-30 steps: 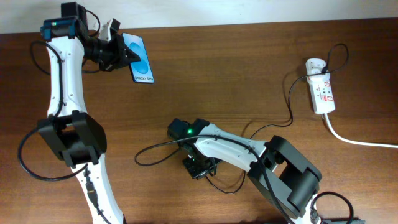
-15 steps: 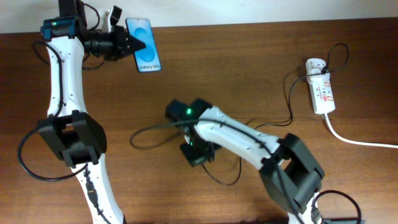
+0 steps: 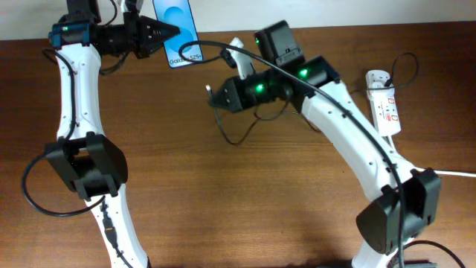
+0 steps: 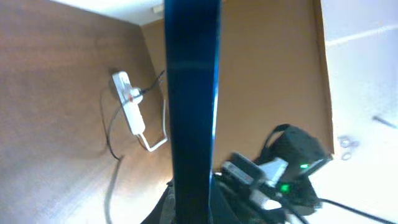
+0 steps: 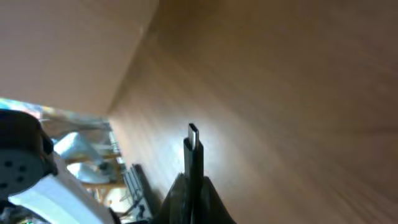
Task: Plug charger to phone and switch on socket
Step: 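Raise the right gripper's plug up to the phone's bottom port, then push the USB-C plug up into the phone's bottom port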
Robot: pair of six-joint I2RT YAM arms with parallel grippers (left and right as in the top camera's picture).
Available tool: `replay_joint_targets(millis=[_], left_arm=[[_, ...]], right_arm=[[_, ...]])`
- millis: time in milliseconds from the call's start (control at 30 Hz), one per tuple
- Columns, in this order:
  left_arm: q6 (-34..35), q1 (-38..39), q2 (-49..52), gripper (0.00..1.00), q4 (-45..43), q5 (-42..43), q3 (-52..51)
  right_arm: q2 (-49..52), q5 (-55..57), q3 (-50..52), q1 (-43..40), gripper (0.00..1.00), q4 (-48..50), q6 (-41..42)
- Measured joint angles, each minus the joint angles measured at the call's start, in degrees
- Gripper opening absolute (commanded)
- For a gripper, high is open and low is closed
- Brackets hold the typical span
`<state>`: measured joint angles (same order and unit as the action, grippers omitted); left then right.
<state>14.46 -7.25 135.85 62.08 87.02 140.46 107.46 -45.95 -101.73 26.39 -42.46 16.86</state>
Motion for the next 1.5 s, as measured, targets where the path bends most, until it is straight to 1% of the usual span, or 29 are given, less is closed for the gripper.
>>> replay_joint_targets(millis=[33, 100, 133, 200, 367, 567, 800, 1267, 1367, 1500], left_arm=[[1.8, 0.0, 0.0, 0.0, 0.1, 0.0, 0.0], [3.1, 0.1, 0.0, 0.0, 0.1, 0.0, 0.0], [3.4, 0.1, 0.0, 0.0, 0.0, 0.0, 0.0], [3.7, 0.1, 0.0, 0.0, 0.0, 0.0, 0.0], [3.8, 1.4, 0.0, 0.0, 0.0, 0.0, 0.0], [3.8, 3.5, 0.0, 0.0, 0.0, 0.0, 0.0], [3.8, 3.5, 0.0, 0.0, 0.0, 0.0, 0.0], [3.8, 3.5, 0.0, 0.0, 0.2, 0.0, 0.0], [3.8, 3.5, 0.0, 0.0, -0.2, 0.0, 0.0], [3.8, 3.5, 0.0, 0.0, -0.3, 0.0, 0.0]], right_arm=[[0.1, -1.7, 3.0, 0.0, 0.04, 7.1, 3.9], [0.3, -5.7, 7.1, 0.0, 0.04, 18.9, 9.6], [0.3, -7.2, 8.0, 0.0, 0.04, 21.2, 12.5], [0.3, -8.7, 8.3, 0.0, 0.04, 23.1, 15.5], [0.3, -9.7, 8.3, 0.0, 0.04, 24.2, 18.3], [0.3, -9.7, 8.3, -0.1, 0.04, 25.0, 19.1], [0.3, -11.8, 8.3, -2.8, 0.04, 26.3, 20.7], [1.5, -12.7, 8.3, -2.6, 0.04, 27.9, 22.4], [1.6, -15.0, 8.4, -2.5, 0.04, 30.8, 22.8], [1.6, -16.1, 8.4, -2.4, 0.04, 30.7, 23.2]])
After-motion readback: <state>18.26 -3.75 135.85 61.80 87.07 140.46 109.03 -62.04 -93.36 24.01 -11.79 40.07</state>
